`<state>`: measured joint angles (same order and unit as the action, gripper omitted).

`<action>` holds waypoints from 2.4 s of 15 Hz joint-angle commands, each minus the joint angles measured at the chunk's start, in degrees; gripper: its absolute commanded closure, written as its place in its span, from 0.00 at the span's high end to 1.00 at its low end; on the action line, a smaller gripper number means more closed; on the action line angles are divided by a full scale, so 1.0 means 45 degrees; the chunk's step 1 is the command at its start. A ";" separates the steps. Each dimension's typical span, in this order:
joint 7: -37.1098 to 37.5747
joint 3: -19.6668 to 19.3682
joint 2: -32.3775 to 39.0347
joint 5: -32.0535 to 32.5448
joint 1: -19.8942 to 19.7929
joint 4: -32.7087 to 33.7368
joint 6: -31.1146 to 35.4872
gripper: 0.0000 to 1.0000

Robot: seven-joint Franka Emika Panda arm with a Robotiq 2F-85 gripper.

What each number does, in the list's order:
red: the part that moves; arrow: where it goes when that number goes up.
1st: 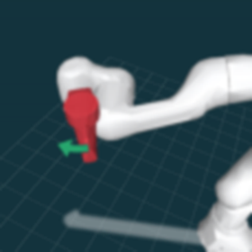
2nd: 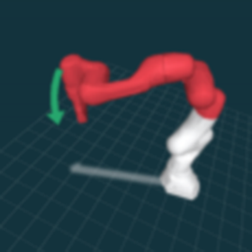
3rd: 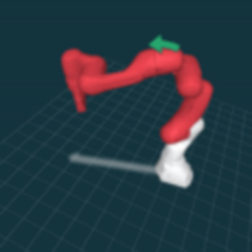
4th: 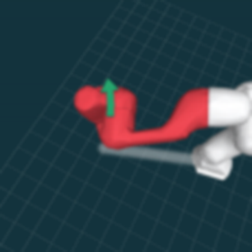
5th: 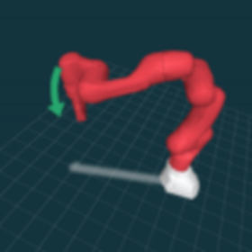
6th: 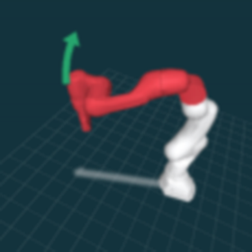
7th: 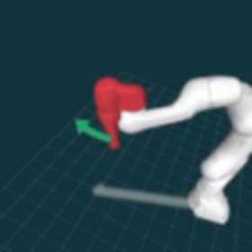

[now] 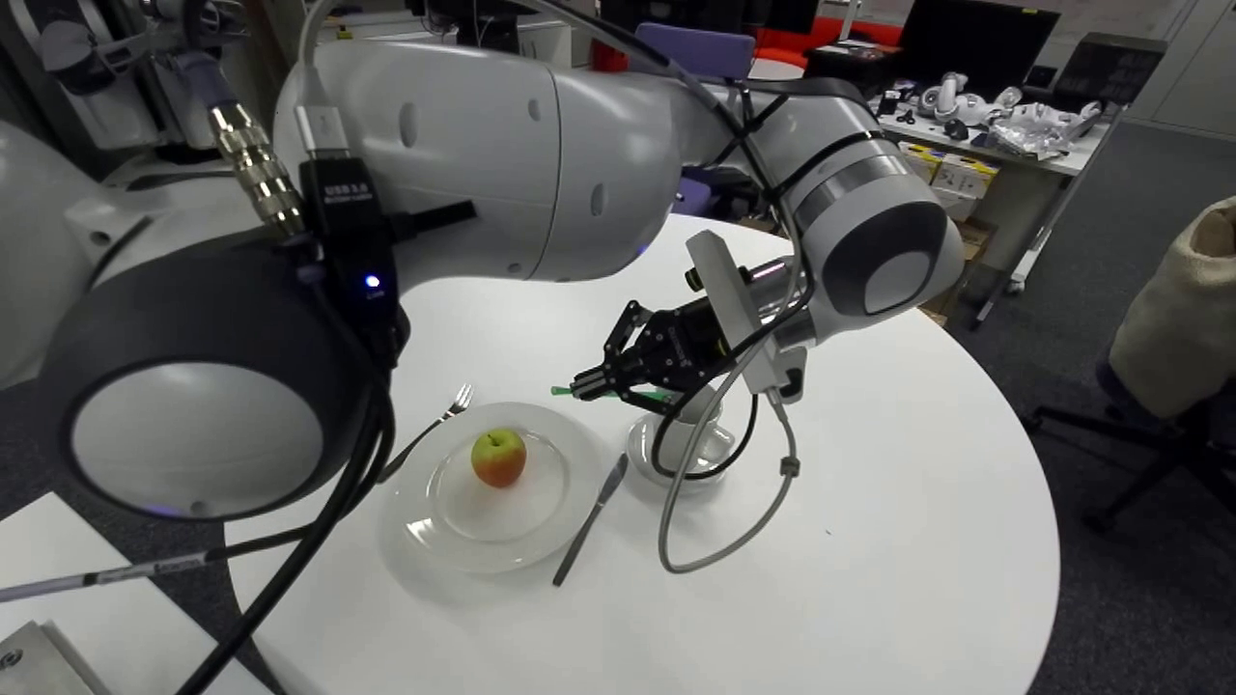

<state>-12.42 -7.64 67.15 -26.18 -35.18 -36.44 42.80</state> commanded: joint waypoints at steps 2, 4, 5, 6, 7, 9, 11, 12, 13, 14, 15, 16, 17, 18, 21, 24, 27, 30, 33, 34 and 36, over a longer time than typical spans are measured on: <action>0.0004 -0.0033 -0.0605 -0.0212 -0.0271 -0.0494 -0.0050 0.00; 0.0069 0.0001 -0.0727 -0.0389 -0.0469 -0.0457 -0.0003 0.00; 0.0081 0.0010 -0.0769 -0.0456 -0.0541 -0.0441 -0.0004 0.00; 0.0153 0.0027 -0.0796 -0.0567 -0.0635 -0.0397 0.0028 0.00; 0.0201 0.0047 -0.0808 -0.0672 -0.0718 -0.0356 0.0007 0.00; 0.0346 0.0088 -0.0804 -0.0910 -0.0868 -0.0258 -0.0109 0.00; 0.0379 0.0087 -0.0831 -0.1043 -0.0938 -0.0237 -0.0151 0.00; 0.0396 0.0083 -0.0832 -0.1097 -0.0954 -0.0228 -0.0155 0.00; 0.0402 0.0079 -0.0824 -0.1147 -0.0960 -0.0220 -0.0153 0.00; 0.0411 0.0073 -0.0816 -0.1189 -0.0957 -0.0214 -0.0153 0.00; 0.0424 0.0072 -0.0808 -0.1211 -0.0952 -0.0199 -0.0170 0.00; 0.0418 0.0070 -0.0802 -0.1212 -0.0941 -0.0189 -0.0184 0.00; 0.0431 0.0069 -0.0801 -0.1225 -0.0936 -0.0185 -0.0185 0.00; 0.0443 0.0070 -0.0798 -0.1233 -0.0928 -0.0173 -0.0205 0.00; 0.0471 0.0073 -0.0786 -0.1266 -0.0920 -0.0153 -0.0226 0.00; 0.0480 0.0077 -0.0762 -0.1282 -0.0921 -0.0131 -0.0253 0.00; 0.0412 0.0064 -0.0787 -0.1249 -0.0896 -0.0151 -0.0257 0.00; 0.0414 0.0065 -0.0784 -0.1252 -0.0894 -0.0145 -0.0261 0.00; 0.0422 0.0065 -0.0779 -0.1251 -0.0883 -0.0140 -0.0256 0.00; 0.0424 0.0066 -0.0772 -0.1249 -0.0880 -0.0133 -0.0261 0.00; 0.0433 0.0066 -0.0761 -0.1248 -0.0871 -0.0127 -0.0259 0.00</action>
<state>-12.09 -7.63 65.21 -30.69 -38.93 -36.13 42.78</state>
